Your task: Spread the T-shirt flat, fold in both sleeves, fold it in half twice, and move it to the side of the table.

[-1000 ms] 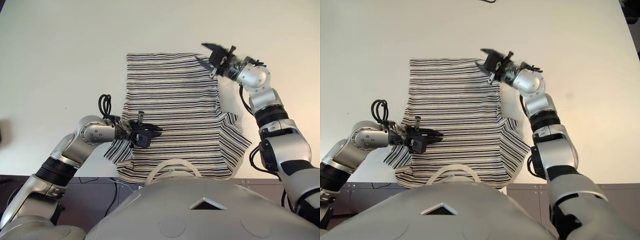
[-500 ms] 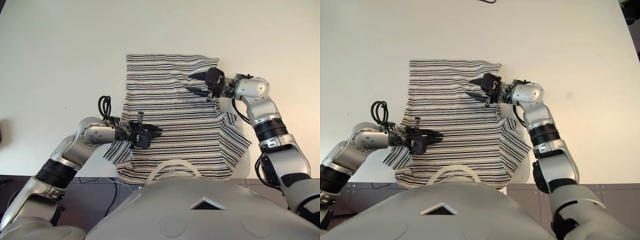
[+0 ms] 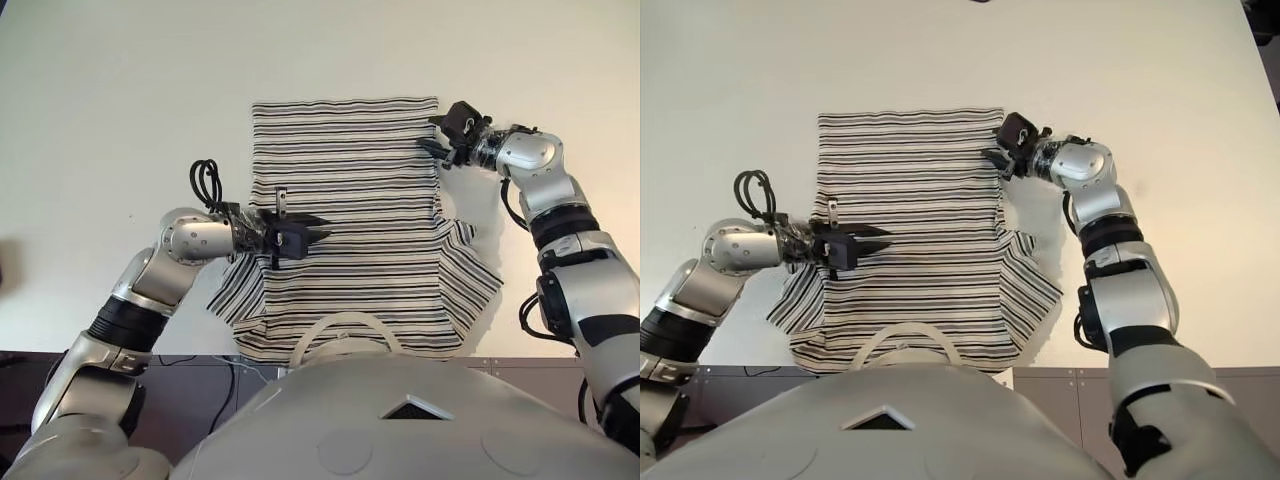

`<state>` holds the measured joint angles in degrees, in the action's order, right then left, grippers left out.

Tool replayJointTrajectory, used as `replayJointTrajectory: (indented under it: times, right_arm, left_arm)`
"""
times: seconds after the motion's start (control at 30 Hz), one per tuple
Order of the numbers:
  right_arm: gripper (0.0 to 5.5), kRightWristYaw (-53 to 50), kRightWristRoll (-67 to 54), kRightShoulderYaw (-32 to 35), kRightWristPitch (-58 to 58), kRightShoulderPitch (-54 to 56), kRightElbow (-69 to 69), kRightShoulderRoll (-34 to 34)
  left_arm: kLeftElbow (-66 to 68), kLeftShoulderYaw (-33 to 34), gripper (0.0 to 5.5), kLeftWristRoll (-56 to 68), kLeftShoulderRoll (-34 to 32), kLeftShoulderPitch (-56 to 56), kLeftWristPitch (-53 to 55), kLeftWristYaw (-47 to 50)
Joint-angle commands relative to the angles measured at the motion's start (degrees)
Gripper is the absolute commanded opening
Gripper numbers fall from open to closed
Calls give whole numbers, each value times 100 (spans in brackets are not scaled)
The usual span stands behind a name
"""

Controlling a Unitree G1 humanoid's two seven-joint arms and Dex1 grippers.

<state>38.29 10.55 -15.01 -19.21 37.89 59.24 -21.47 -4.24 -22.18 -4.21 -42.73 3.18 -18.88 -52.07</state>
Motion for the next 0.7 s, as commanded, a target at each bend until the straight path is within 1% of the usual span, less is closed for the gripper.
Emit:
replayJointTrajectory:
  times: [0.03, 0.13, 0.23, 0.3, 0.43, 0.53, 0.6, 0.67, 0.7]
  right_arm:
    - [190, -826, 772, -390, -141, 418, 967, -179]
    - [190, -1391, 1172, -564, -69, 790, 1444, -303]
    - [190, -1764, 1289, -522, 27, 1069, 1644, -389]
    - [190, -1859, 1167, -338, -42, 1193, 1658, -373]
    - [190, -1831, 656, 243, -542, 1384, 1480, -333]
    - [190, -1483, 373, 489, -951, 1410, 1201, -356]
    - [190, -984, 81, 640, -1187, 1196, 726, -463]
    - [190, -61, -457, 749, -1132, 556, -363, -651]
    - [190, 497, -831, 741, -884, -51, -1333, -870]
  left_arm:
    - [-80, 110, 67, 278, 75, 286, 146, -242]
    - [210, 247, 67, 185, 244, 696, 102, -86]
    - [458, 428, 67, 18, 390, 927, 61, 223]
    - [441, 498, 67, -30, 384, 826, 30, 326]
    - [190, 473, 67, -115, 250, 143, 2, 380]
    - [580, 382, 67, -611, 127, -300, -233, 615]
    - [698, 448, 67, -744, 43, -617, -266, 722]
    - [439, 575, 67, -598, -84, -1122, -205, 723]
    - [303, 627, 67, -538, -159, -1390, -185, 730]
